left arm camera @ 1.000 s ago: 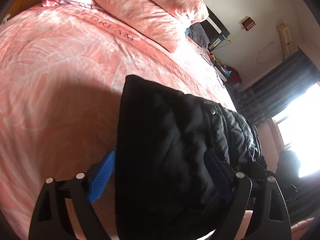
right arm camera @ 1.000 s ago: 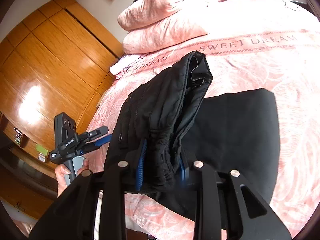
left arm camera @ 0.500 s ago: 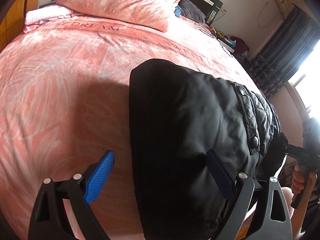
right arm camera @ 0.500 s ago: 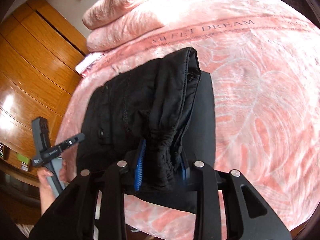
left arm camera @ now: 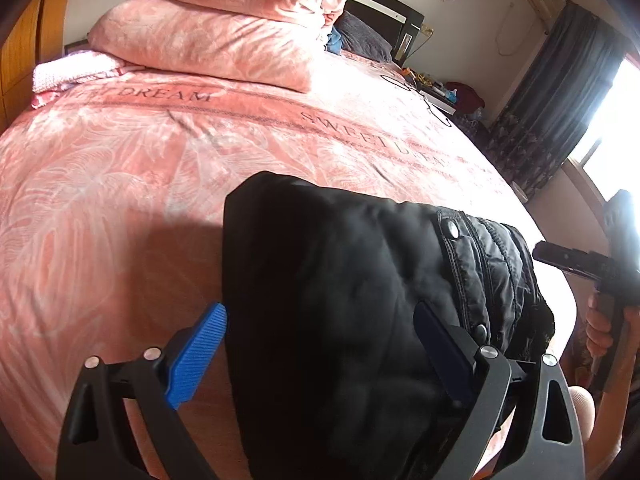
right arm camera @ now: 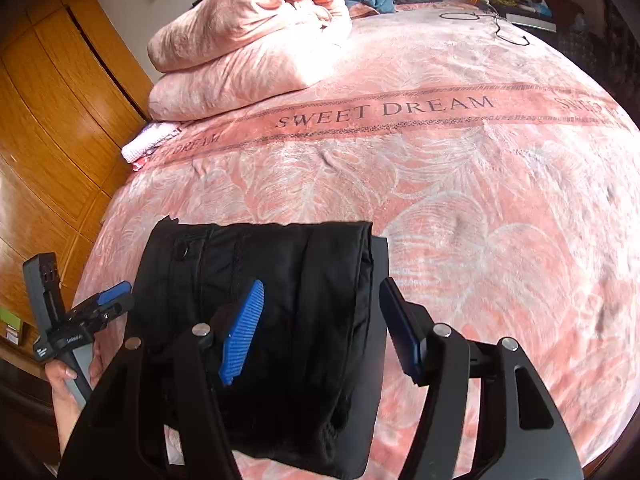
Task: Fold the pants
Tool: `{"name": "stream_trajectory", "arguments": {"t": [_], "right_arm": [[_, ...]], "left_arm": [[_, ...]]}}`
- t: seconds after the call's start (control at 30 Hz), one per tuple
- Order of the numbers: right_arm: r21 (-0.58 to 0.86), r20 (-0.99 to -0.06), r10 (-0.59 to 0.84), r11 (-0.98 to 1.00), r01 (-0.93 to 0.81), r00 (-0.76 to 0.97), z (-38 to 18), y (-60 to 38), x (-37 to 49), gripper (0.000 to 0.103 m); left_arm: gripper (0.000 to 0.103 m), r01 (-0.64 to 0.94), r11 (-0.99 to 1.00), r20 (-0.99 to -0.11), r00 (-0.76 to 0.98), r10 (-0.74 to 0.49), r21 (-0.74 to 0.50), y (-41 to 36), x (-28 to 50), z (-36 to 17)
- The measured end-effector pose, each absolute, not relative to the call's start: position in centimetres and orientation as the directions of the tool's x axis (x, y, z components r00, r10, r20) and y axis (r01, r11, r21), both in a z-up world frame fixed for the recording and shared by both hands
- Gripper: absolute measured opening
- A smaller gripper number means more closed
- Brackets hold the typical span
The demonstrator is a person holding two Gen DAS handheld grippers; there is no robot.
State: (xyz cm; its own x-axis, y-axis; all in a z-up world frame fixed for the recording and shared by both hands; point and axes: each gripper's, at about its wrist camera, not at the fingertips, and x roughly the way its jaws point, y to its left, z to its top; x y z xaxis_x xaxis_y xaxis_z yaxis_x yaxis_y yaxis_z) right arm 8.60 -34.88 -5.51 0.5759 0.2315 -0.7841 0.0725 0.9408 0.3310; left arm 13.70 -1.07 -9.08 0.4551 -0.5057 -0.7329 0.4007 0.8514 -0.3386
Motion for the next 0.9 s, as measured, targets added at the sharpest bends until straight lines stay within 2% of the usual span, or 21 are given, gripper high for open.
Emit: {"name": "stream_trajectory", "arguments": {"t": [0.07,0.13,0.2,0.27,0.43,0.5,0.57,0.67,0.77,0.9], "right_arm": [[0.321,-0.798,0.217,0.943,0.091,0.562,-6.1,-35.1,10.4,0.056],[0.33,-0.812,0.214,0.936,0.125,0.542,-7.0,-35.4,11.4,0.031],[0.356,-0.813,0.248,0.928,0.113,0.526,-7.6,-35.3,11.8,0.027],[0.355,-0.808,0.259,0.931,0.086,0.528,-7.6,-35.0,11.8,0.011],[0.394,-0.779,0.274,0.914,0.1,0.564,-6.8,-35.9,11.4,0.006],[0.394,-0.794,0.271,0.911,0.121,0.545,-7.8,-36.4,11.6,0.007],[0.391,-0.813,0.279,0.912,0.123,0.511,-9.0,-36.4,11.8,0.013],[0.393,-0.801,0.279,0.912,0.114,0.53,-8.6,-36.6,10.2,0.037],[0.411,-0.789,0.298,0.906,0.103,0.537,-7.9,-37.0,7.2,0.055],[0.471,-0.769,0.361,0.878,0.085,0.528,-7.9,-37.0,3.2,0.057]], "left_arm": [[0.095,0.405,0.849,-0.737,0.447,-0.507,-0.338,-1.6,13.8,-9.3],[0.095,0.41,0.851,-0.743,0.444,-0.501,-0.328,-2.1,13.8,-9.5],[0.095,0.413,0.856,-0.757,0.437,-0.486,-0.311,-2.5,13.9,-9.9],[0.095,0.413,0.864,-0.771,0.436,-0.464,-0.287,-2.8,14.0,-10.2],[0.095,0.414,0.866,-0.77,0.441,-0.461,-0.281,-2.9,13.8,-10.1],[0.096,0.415,0.863,-0.771,0.434,-0.467,-0.289,-3.0,13.8,-10.3],[0.098,0.409,0.87,-0.782,0.431,-0.45,-0.275,-3.2,14.0,-10.9],[0.098,0.403,0.872,-0.787,0.425,-0.447,-0.278,-3.1,14.0,-11.0],[0.098,0.399,0.873,-0.787,0.426,-0.447,-0.281,-2.5,13.7,-10.8],[0.098,0.409,0.877,-0.797,0.426,-0.427,-0.252,-2.2,12.7,-10.5]]}}
